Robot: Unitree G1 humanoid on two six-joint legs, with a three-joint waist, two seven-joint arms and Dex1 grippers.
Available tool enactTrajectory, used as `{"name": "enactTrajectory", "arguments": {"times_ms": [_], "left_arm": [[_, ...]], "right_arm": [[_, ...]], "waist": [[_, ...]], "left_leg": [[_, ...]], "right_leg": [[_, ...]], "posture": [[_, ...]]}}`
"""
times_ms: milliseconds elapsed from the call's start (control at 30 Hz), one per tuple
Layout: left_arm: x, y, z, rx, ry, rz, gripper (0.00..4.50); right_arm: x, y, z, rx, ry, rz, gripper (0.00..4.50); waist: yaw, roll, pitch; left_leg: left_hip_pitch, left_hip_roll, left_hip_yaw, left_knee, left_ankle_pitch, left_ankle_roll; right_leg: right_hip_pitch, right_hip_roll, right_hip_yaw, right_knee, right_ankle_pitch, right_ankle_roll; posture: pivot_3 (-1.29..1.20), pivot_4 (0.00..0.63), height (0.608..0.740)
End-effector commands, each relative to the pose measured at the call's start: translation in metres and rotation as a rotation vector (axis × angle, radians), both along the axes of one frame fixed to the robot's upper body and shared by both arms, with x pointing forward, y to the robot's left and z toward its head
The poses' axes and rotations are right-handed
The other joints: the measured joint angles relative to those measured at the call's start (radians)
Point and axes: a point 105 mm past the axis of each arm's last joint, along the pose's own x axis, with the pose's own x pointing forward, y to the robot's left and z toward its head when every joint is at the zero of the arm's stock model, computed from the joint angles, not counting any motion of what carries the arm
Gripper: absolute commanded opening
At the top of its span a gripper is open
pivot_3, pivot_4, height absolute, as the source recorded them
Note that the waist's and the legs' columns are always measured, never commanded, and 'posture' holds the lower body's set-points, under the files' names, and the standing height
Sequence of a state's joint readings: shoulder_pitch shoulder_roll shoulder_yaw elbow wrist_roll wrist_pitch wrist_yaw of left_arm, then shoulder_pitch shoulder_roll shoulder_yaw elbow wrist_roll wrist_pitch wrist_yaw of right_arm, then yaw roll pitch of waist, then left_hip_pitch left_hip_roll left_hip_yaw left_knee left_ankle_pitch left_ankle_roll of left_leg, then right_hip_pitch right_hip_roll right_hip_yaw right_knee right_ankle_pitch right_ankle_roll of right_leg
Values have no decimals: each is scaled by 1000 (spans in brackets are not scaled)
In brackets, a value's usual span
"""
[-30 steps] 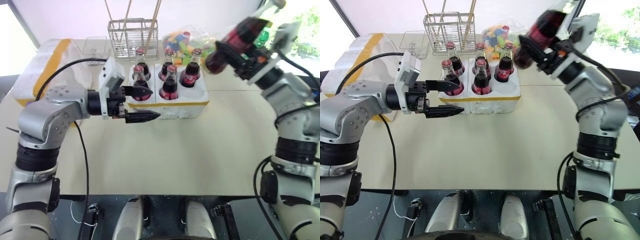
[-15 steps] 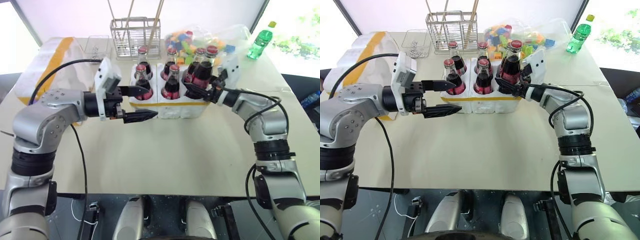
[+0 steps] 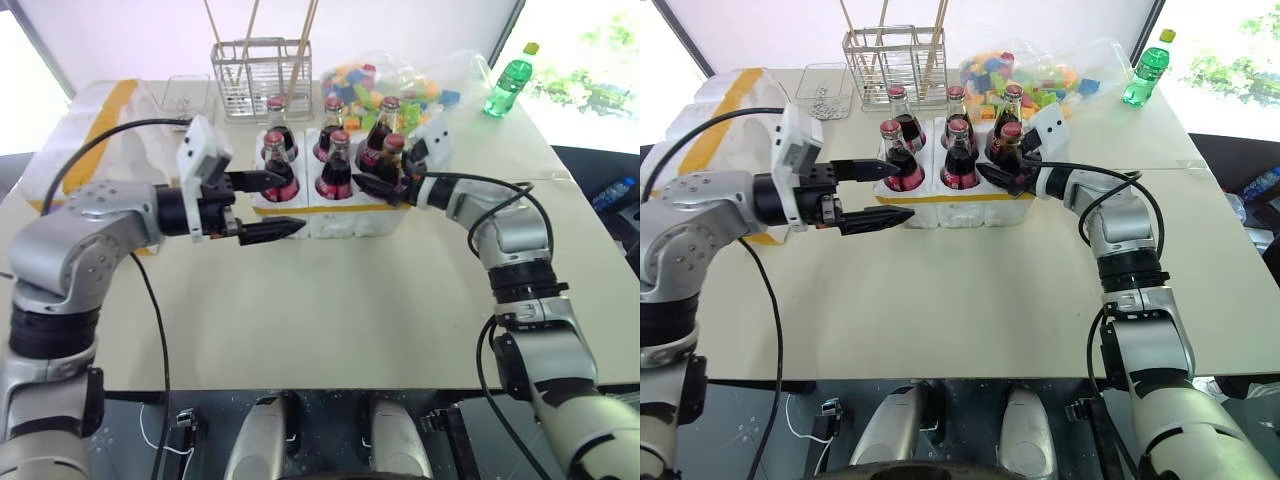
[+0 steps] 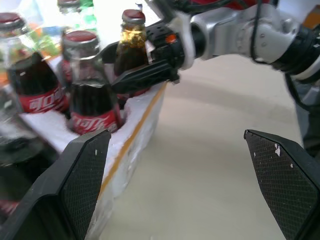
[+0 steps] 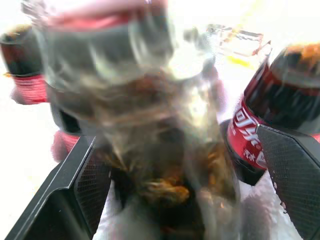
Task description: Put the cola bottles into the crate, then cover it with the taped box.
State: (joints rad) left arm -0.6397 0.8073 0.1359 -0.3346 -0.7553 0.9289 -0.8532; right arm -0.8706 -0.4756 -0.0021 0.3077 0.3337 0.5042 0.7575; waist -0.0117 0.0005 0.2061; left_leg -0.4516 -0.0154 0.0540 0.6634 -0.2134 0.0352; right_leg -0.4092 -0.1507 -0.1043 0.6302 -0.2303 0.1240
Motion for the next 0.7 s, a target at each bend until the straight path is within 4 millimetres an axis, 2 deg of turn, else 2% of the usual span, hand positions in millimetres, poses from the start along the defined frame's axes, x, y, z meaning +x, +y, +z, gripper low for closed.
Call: {"name": "enactTrajectory", "arguments": {"times_ms": [33,133,233,367,500,600,700], "left_arm": [[-9,26,29,26,-53,150,4500],[-12,59,37,127,-17,389,4500],[-25,90,48,163,56,586,4500],[-45,135,49,298,123,848,4500],[-63,154,45,401,212,931,4500],[-68,166,43,411,253,1001,4500],[-69,188,35,373,303,1109,4500]], "right_arm": [[-20,-19,62,43,-147,24,4449],[-37,-37,90,11,-192,57,4449],[-60,-43,101,-66,-201,166,4449],[-84,-33,100,-205,-233,332,4449],[-91,-20,105,-211,-256,451,4449],[-95,-10,112,-170,-260,523,4449],[-100,-3,115,-180,-284,584,4449]], "waist": [[1,0,0],[1,0,1],[1,-1,1],[-9,-1,1],[-7,-1,1],[1,-1,1],[4,-2,1]], "left_leg": [[0,0,0,0,0,0],[-1,-1,0,0,0,0],[0,-1,-1,-1,-2,2],[1,0,1,-2,-3,3],[6,1,4,-8,-2,0],[7,1,4,-9,-4,-2],[7,1,4,-11,-4,-2]], "right_leg": [[0,0,0,0,0,0],[-1,0,0,-1,0,0],[0,0,0,-1,0,0],[-1,0,0,-1,-1,1],[-1,0,2,-1,-1,0],[-2,-1,3,-2,-1,-1],[-7,-1,3,-2,-2,-2]], "posture": [[0,150,736],[0,150,736],[0,150,736],[0,150,736],[0,150,736],[0,150,736],[0,150,736]]}}
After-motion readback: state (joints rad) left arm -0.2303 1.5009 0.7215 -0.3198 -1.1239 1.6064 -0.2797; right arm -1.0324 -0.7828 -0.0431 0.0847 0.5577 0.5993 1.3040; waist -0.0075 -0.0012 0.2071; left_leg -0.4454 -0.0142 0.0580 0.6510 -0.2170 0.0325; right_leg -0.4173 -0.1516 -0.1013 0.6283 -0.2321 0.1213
